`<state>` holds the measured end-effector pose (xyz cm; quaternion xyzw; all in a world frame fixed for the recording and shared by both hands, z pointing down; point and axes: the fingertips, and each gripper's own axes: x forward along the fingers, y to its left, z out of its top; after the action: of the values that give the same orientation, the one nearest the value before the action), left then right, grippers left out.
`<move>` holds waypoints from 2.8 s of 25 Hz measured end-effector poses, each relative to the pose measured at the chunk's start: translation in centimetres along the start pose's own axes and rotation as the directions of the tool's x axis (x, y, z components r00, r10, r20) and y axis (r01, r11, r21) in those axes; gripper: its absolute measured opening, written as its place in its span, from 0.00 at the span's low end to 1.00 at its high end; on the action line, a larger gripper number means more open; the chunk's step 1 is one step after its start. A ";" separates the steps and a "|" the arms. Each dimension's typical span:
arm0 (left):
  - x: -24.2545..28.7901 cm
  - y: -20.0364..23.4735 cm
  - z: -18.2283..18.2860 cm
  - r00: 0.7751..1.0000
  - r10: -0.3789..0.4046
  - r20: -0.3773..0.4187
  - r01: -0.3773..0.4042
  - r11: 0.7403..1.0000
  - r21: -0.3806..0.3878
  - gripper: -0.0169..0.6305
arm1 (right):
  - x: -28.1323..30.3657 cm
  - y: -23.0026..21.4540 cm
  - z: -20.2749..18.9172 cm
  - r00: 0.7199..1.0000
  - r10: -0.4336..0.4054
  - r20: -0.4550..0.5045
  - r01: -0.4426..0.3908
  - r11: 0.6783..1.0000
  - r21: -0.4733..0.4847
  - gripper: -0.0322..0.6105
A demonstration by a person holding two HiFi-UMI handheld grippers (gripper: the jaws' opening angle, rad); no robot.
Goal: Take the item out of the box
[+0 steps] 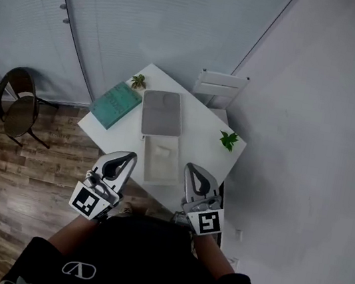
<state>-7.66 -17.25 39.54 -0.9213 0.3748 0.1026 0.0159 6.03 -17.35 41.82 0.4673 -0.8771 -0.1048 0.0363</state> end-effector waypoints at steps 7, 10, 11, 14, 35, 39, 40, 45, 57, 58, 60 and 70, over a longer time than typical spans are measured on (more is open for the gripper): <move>2.1 0.0 -0.5 0.998 0.062 -0.018 -0.062 0.998 0.001 0.03 | 2.3 -2.0 -0.8 0.997 0.081 0.015 -0.081 0.996 0.023 0.06; 2.6 0.1 -0.6 0.996 0.083 -0.027 -0.083 0.997 0.009 0.03 | 2.9 -2.7 -1.4 0.994 0.110 0.018 -0.110 0.993 0.044 0.06; 2.7 0.1 -0.7 0.996 0.089 -0.030 -0.089 0.996 0.011 0.03 | 3.0 -2.9 -1.6 0.993 0.116 0.019 -0.116 0.992 0.051 0.06; 2.8 0.3 -0.9 0.994 0.102 -0.039 -0.102 0.995 0.015 0.03 | 3.3 -3.1 -2.0 0.992 0.127 0.019 -0.127 0.990 0.059 0.06; 2.3 1.5 -2.4 0.984 0.170 -0.049 -0.171 0.985 -0.009 0.03 | 7.7 -1.9 -7.5 0.908 0.363 -0.208 -0.373 0.928 -0.011 0.96; 1.6 1.9 -2.8 0.980 0.191 -0.055 -0.192 0.981 -0.015 0.03 | 9.3 -1.4 -11.4 0.853 0.414 -0.319 -0.441 0.898 -0.014 0.96; 1.3 2.0 -2.9 0.979 0.198 -0.058 -0.199 0.980 -0.017 0.03 | 9.6 -1.2 -12.4 0.838 0.423 -0.345 -0.457 0.889 -0.019 0.96; -0.3 2.9 -3.7 0.969 0.235 -0.080 -0.237 0.971 -0.024 0.03 | 11.5 0.4 -17.9 0.758 0.466 -0.456 -0.531 0.847 -0.018 0.96; -4.0 3.8 -5.6 0.939 0.316 -0.132 -0.324 0.945 -0.044 0.03 | 11.5 4.8 -32.1 0.482 0.513 -0.710 -0.671 0.738 0.077 0.93; -4.3 3.9 -5.7 0.937 0.322 -0.136 -0.330 0.943 -0.045 0.03 | 11.4 5.1 -33.2 0.453 0.513 -0.729 -0.675 0.732 0.096 0.92; -4.7 4.0 -6.0 0.932 0.333 -0.144 -0.342 0.939 -0.046 0.03 | 11.0 5.6 -35.4 0.391 0.509 -0.767 -0.682 0.720 0.130 0.87; -6.6 3.8 -7.5 0.909 0.372 -0.191 -0.387 0.921 -0.050 0.03 | 11.1 6.6 -41.4 0.222 0.482 -0.847 -0.732 0.656 0.182 0.79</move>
<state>-13.58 -16.22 48.37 -0.8361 0.5418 0.0371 -0.0776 1.08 -29.18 83.31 0.0607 -0.8292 0.0462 0.5538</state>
